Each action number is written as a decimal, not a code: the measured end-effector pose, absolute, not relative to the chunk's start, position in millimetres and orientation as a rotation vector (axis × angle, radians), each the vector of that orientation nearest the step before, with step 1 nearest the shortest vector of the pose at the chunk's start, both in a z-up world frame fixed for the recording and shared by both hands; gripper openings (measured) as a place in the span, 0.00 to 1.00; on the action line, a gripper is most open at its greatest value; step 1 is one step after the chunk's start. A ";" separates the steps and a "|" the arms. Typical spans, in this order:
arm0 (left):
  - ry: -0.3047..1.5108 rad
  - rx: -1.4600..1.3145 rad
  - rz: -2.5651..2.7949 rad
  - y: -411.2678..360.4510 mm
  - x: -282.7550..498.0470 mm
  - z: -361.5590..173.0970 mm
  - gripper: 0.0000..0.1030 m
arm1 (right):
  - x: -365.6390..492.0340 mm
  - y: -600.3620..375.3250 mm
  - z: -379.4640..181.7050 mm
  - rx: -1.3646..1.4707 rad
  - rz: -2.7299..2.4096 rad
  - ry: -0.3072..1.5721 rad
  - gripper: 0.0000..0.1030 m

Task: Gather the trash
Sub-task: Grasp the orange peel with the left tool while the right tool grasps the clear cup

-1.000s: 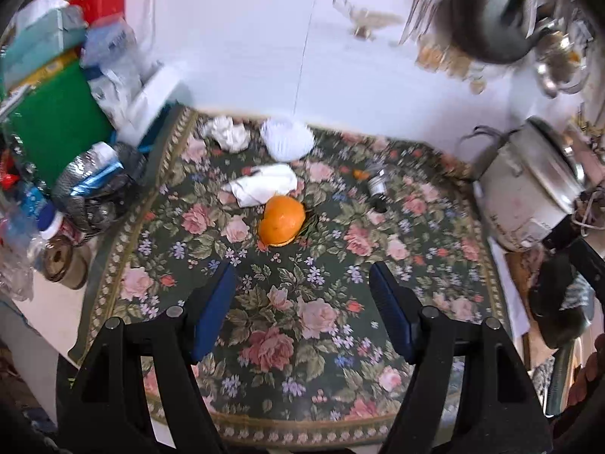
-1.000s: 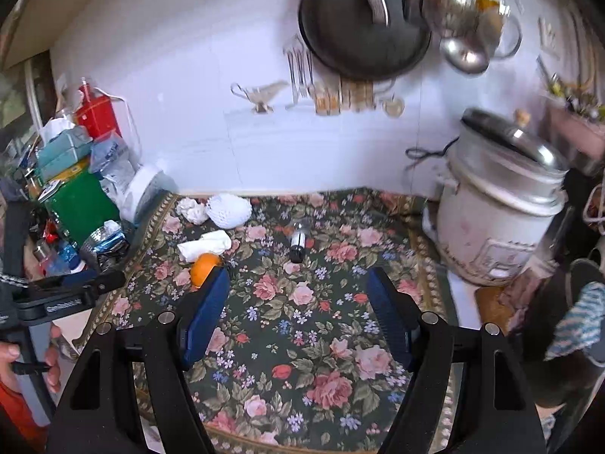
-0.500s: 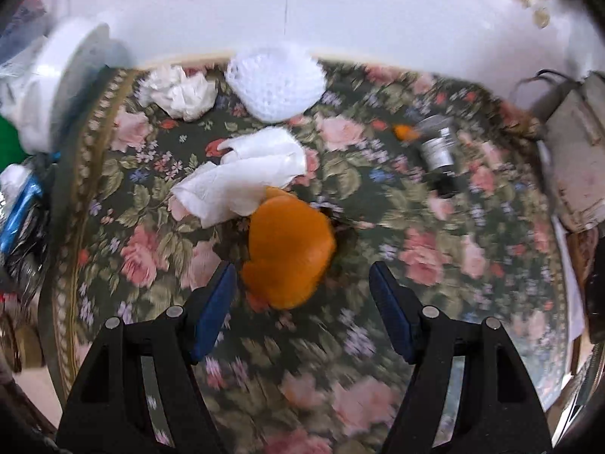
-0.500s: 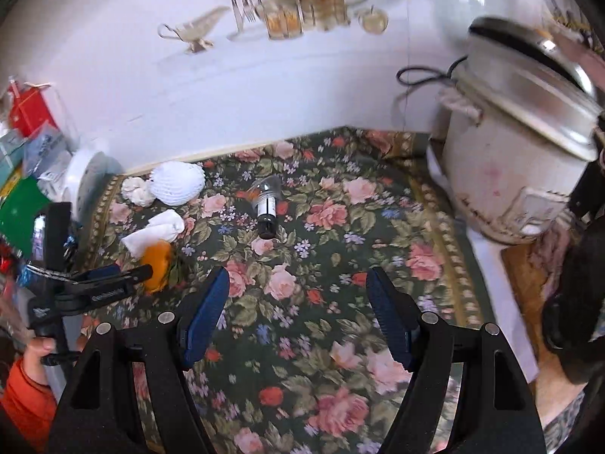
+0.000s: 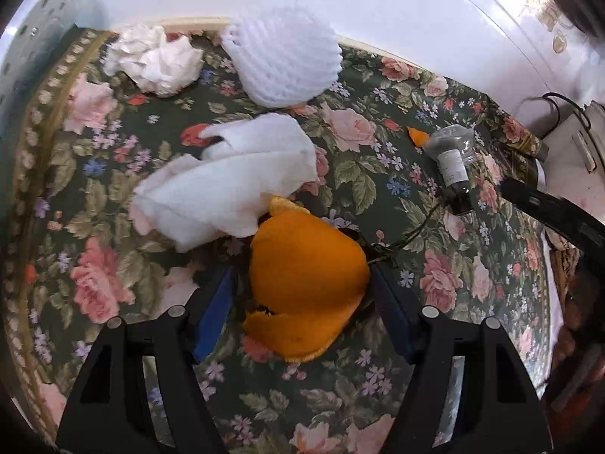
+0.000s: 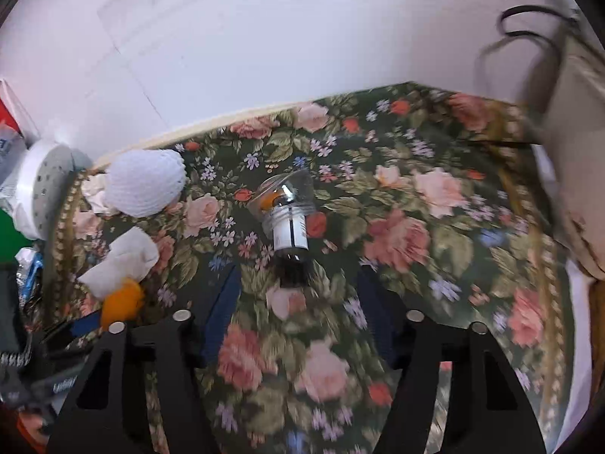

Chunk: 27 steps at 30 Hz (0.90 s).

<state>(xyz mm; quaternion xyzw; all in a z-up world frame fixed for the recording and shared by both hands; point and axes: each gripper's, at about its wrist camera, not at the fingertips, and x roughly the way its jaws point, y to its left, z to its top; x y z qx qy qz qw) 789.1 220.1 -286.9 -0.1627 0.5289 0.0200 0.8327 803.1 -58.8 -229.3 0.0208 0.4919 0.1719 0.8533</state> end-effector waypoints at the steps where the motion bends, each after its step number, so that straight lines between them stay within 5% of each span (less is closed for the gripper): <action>1: 1.124 -0.351 0.033 219.1 791.2 -289.0 0.64 | 808.1 -54.9 -233.7 0.043 0.367 1.042 0.52; 13: 1.092 -0.291 0.002 208.8 796.6 -286.4 0.44 | 837.7 -30.2 -270.3 0.031 0.373 1.107 0.26; 16: 1.104 -0.313 -0.016 208.7 794.8 -285.1 0.33 | 829.2 -32.9 -268.6 0.035 0.379 1.107 0.25; 27: 1.062 -0.307 0.027 197.2 760.2 -252.4 0.27 | 768.3 -64.4 -232.6 0.063 0.415 1.059 0.25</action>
